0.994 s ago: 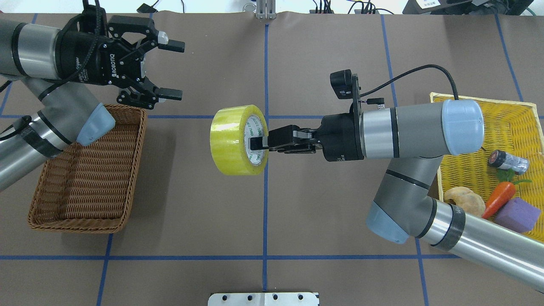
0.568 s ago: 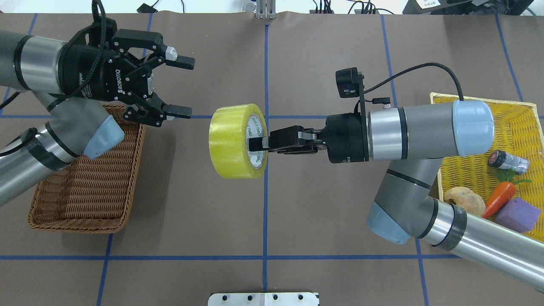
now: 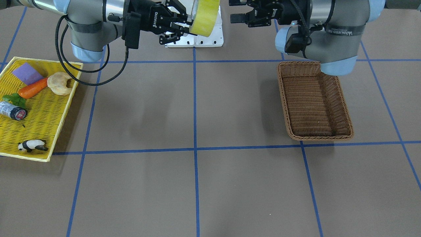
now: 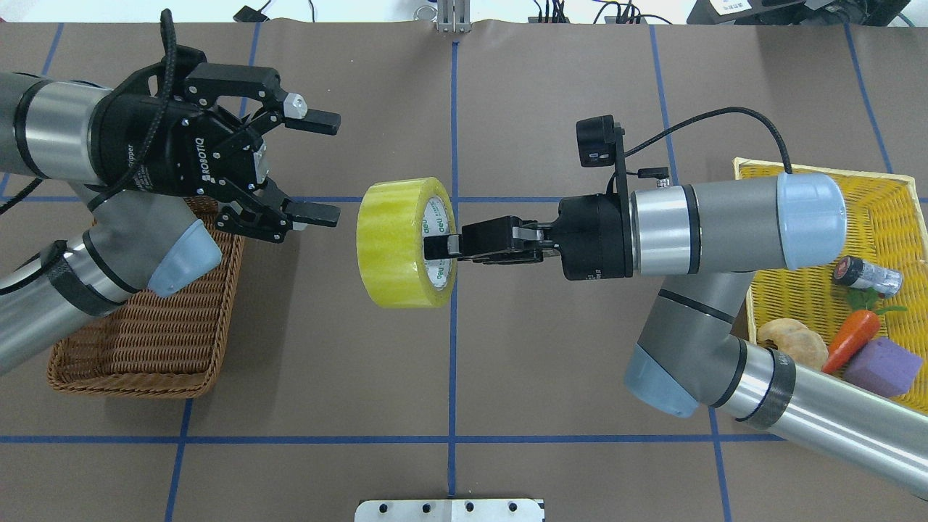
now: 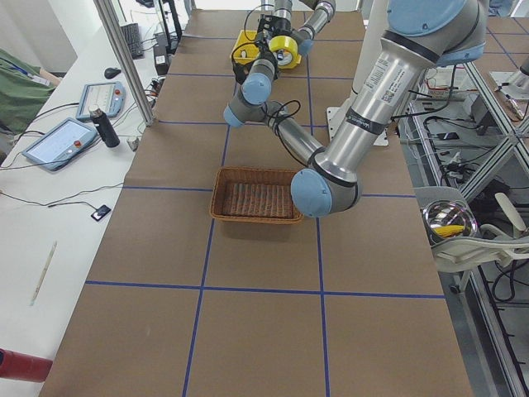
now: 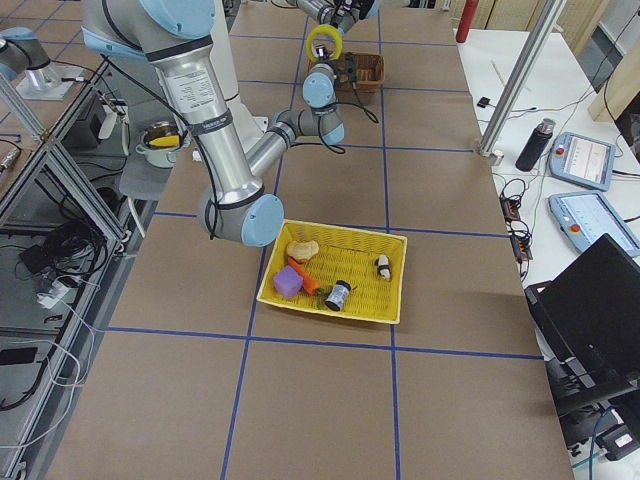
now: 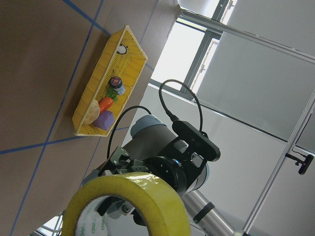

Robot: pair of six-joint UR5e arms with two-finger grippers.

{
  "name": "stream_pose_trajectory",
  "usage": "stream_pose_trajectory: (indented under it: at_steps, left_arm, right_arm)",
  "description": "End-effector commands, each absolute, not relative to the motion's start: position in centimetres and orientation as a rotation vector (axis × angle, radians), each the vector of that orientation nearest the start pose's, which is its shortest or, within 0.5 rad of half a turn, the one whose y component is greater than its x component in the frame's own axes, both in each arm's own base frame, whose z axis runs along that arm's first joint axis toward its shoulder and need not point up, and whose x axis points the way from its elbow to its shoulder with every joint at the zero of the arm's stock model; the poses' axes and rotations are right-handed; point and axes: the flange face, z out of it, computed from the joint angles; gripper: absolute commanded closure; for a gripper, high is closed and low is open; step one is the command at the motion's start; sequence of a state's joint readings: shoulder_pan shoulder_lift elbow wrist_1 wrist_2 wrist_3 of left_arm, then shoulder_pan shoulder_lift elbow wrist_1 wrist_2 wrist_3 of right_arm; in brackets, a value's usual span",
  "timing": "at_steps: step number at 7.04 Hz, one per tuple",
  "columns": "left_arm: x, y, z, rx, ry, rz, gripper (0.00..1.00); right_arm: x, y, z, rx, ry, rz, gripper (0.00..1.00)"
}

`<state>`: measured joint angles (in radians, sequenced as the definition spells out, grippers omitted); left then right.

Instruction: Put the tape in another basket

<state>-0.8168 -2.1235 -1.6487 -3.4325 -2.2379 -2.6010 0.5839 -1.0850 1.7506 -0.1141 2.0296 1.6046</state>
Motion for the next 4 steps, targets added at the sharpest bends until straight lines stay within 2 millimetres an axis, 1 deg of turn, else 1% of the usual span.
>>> stream_pose_trajectory:
  at_steps: [1,3,4]
  left_arm:
    - [31.2,-40.8,16.5,-0.532,2.24,-0.158,0.03]
    - [32.0,-40.5,16.7,-0.545,2.232,-0.155,0.03]
    - [32.4,-40.1,16.5,-0.555,2.241,-0.153,0.04]
  right_arm:
    - [-39.3,-36.6,16.4,0.3,-2.045,-0.113,1.0]
    - [-39.4,-36.5,16.3,0.299,-2.047,-0.114,1.0]
    - [-39.4,-36.5,16.3,0.299,-2.047,-0.114,1.0]
